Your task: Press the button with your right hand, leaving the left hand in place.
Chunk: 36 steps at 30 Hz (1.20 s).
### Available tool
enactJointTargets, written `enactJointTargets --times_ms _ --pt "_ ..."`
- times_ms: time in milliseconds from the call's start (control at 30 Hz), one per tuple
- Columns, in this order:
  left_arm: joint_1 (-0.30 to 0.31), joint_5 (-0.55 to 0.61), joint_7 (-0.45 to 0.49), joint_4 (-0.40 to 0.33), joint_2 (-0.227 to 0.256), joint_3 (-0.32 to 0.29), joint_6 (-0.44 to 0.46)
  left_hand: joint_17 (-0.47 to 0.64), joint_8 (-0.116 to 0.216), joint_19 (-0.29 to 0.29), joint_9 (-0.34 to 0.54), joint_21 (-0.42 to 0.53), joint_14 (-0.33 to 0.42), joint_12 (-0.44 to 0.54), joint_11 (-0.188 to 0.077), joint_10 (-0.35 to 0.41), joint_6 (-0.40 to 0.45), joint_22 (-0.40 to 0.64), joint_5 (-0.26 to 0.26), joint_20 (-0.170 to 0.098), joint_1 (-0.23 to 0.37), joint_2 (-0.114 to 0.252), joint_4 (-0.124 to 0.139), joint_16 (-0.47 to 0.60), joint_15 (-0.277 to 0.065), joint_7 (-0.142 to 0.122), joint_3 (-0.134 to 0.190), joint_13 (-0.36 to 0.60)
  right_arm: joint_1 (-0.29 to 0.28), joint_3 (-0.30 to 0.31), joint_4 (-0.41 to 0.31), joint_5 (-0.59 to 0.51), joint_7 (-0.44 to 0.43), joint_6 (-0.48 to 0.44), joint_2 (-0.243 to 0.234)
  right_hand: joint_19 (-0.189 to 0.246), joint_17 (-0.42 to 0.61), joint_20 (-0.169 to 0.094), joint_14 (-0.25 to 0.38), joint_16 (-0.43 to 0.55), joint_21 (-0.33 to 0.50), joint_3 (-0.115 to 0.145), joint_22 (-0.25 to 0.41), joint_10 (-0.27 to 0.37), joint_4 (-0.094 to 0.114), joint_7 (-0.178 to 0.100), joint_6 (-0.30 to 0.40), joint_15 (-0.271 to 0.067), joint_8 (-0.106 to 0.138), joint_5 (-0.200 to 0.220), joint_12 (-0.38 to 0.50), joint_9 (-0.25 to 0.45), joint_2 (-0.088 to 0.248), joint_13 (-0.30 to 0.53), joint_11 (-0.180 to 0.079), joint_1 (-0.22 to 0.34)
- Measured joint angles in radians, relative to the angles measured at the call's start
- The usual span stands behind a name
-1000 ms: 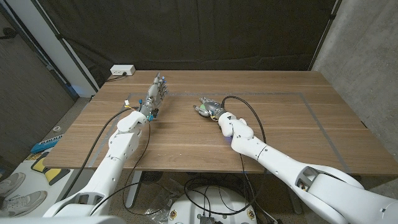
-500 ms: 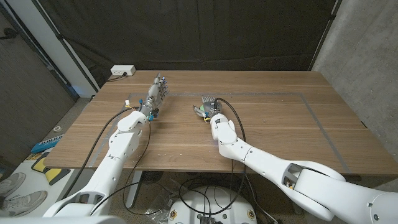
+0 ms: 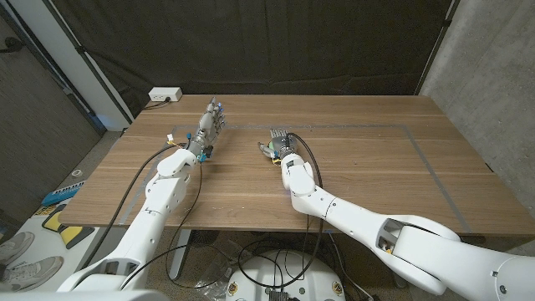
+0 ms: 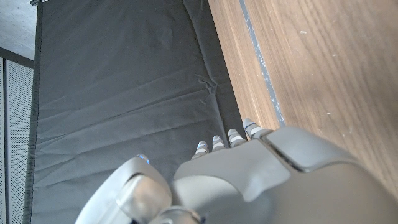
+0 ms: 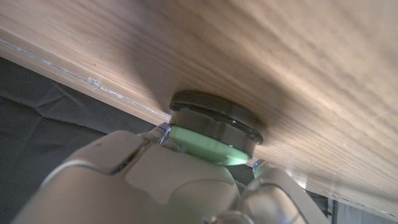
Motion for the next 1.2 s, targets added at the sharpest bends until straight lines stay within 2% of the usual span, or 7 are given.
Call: enactJointTargets --times_ms 200,333,467,767,833,1067,1200 --pt "0.006 -0.002 0.000 -0.006 0.001 -0.001 0.001 0.000 0.000 0.000 0.000 0.000 0.000 0.000 0.000 0.000 0.000 0.000 0.000 0.000 -0.008 0.008 0.000 0.000 0.000 0.000 0.000 0.000 -0.034 0.079 -0.043 0.001 -0.005 0.111 -0.045 0.000 -0.013 0.000 0.000 0.007 0.023 0.005 0.000 -0.003 -0.037 -0.014 -0.004 0.000 0.020 0.000 0.027 -0.003 0.025 -0.003 0.003 0.053" --pt "0.008 -0.003 0.000 -0.008 0.001 -0.002 0.001 0.000 0.000 0.000 0.000 0.000 0.000 0.000 0.000 0.000 0.000 0.000 0.000 0.000 -0.008 0.008 0.000 0.000 0.000 0.000 0.000 0.000 -0.048 0.123 -0.060 0.209 -0.071 0.224 -0.073 -0.009 -0.013 0.017 0.002 0.007 0.037 0.016 0.000 -0.005 -0.059 -0.018 0.000 0.009 0.028 0.000 0.038 -0.003 0.036 -0.003 0.010 0.090" --pt "0.009 -0.004 -0.001 -0.008 0.001 -0.002 0.000 0.000 0.000 0.000 0.000 0.000 0.000 0.000 0.000 0.000 0.000 0.000 0.000 0.000 -0.007 0.007 0.000 0.000 0.000 0.000 0.000 0.000 -0.065 0.159 -0.069 0.271 -0.123 0.322 -0.093 -0.004 -0.012 0.044 0.002 0.008 0.052 0.021 -0.003 0.046 -0.081 -0.030 0.086 0.009 0.028 0.000 0.042 -0.003 0.051 -0.003 0.016 0.114" --pt "0.010 -0.008 -0.007 0.001 0.001 -0.004 -0.010 0.000 0.000 0.000 0.000 -0.001 0.000 0.000 0.000 0.000 0.000 0.000 0.000 0.000 0.000 0.000 0.000 0.000 0.000 0.000 0.000 0.000 -0.072 0.213 -0.082 0.332 -0.211 0.495 -0.111 0.039 -0.010 0.073 0.080 0.008 0.098 0.024 0.013 0.124 -0.090 -0.043 0.148 0.019 0.028 -0.008 0.050 -0.003 0.055 -0.003 0.015 0.131" --pt "0.010 -0.008 -0.008 0.004 0.001 -0.004 -0.012 0.000 0.000 0.000 0.000 -0.004 0.000 0.000 0.000 0.000 0.000 0.000 0.000 0.000 0.000 0.000 0.000 0.000 0.000 0.000 0.000 0.000 -0.073 0.222 -0.088 0.342 -0.229 0.534 -0.113 0.050 -0.010 0.064 0.093 0.008 0.097 0.015 0.018 0.127 -0.098 -0.047 0.152 0.021 0.028 -0.008 0.050 -0.003 0.037 -0.003 0.012 0.137" --pt "0.005 -0.011 -0.019 0.014 0.002 -0.006 -0.019 0.000 0.000 0.000 0.000 -0.004 0.000 0.000 0.000 0.000 0.000 0.000 0.000 0.000 0.000 0.000 0.000 0.000 0.000 0.000 0.000 0.000 -0.078 0.260 -0.105 0.362 -0.278 0.593 -0.116 0.022 -0.005 0.101 0.103 0.001 0.074 -0.031 0.009 0.147 -0.112 -0.066 0.171 0.043 0.028 -0.013 0.050 -0.002 -0.052 -0.003 0.025 0.107" --pt "0.004 -0.013 -0.023 0.017 0.006 -0.008 -0.021 0.000 0.000 0.000 0.000 -0.004 0.000 0.000 0.000 0.000 0.000 0.000 0.000 0.000 -0.008 0.008 0.000 0.000 0.000 0.000 0.000 0.000 -0.080 0.281 -0.107 0.381 -0.301 0.622 -0.114 0.036 -0.005 0.103 0.115 0.000 0.074 -0.037 0.009 0.159 -0.114 -0.075 0.186 0.039 0.026 -0.012 0.050 -0.002 -0.061 -0.003 0.015 0.099"
